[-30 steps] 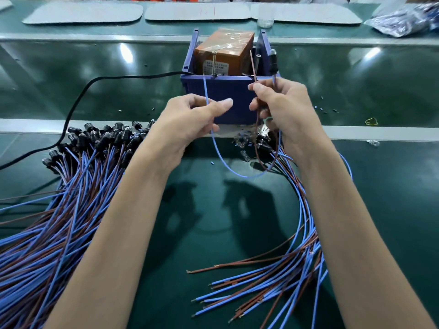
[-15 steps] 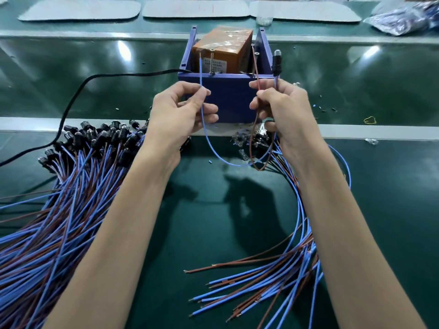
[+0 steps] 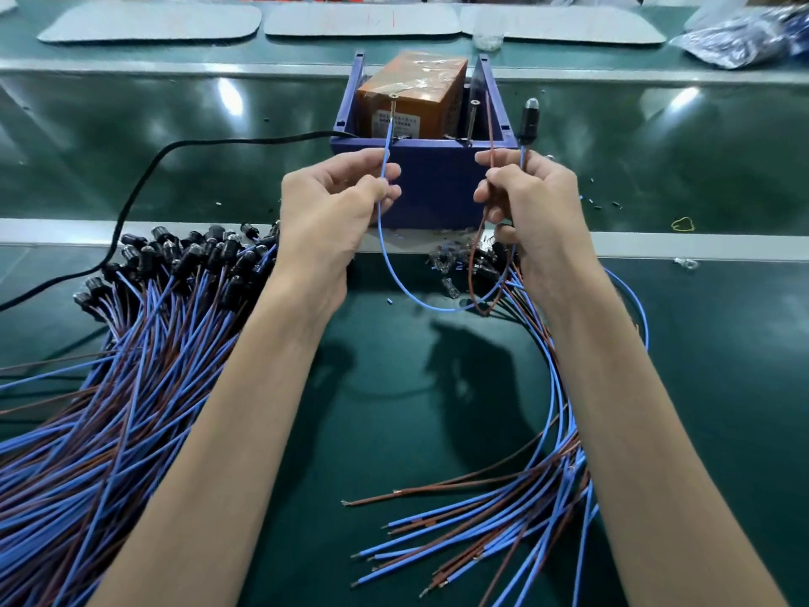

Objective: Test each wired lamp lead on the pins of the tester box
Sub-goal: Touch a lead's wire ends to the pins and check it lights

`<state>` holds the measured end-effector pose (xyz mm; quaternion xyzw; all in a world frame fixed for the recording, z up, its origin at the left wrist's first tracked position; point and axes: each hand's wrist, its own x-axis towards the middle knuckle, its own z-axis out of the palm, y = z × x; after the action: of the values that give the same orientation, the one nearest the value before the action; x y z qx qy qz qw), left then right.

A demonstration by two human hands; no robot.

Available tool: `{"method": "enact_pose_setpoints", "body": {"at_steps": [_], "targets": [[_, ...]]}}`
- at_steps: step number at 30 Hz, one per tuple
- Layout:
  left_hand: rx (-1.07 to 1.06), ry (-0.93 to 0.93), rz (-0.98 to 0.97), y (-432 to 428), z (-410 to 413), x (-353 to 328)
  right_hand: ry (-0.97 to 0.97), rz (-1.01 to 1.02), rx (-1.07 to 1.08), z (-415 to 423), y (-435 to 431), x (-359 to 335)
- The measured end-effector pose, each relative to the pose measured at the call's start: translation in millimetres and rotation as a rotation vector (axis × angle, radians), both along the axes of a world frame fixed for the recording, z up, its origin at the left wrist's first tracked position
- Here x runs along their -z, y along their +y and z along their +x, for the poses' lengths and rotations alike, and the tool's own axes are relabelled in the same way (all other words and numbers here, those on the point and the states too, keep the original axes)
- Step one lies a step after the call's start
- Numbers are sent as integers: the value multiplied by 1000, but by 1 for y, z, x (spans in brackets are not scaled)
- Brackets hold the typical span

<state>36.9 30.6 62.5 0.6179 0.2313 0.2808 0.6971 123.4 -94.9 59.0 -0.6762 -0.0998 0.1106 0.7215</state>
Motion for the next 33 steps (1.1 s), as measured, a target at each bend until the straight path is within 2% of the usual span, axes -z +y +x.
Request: {"method": "enact_pose_setpoints", "body": {"at_steps": [5, 9, 14, 23, 27, 33], "targets": [[30, -31, -17, -2, 1, 6, 10, 22, 11, 1, 0, 0], [20, 44, -7, -3, 0, 8, 12, 48, 7, 0, 0, 1], [11, 30, -43, -1, 0, 10, 20, 57, 7, 0, 1, 1], [110, 1, 48, -3, 1, 12, 45, 46, 23, 0, 0, 1], [87, 45, 119, -3, 0, 15, 59, 57, 20, 0, 0, 1], [78, 62, 67, 1, 1, 14, 71, 67, 20, 0, 0, 1]]}}
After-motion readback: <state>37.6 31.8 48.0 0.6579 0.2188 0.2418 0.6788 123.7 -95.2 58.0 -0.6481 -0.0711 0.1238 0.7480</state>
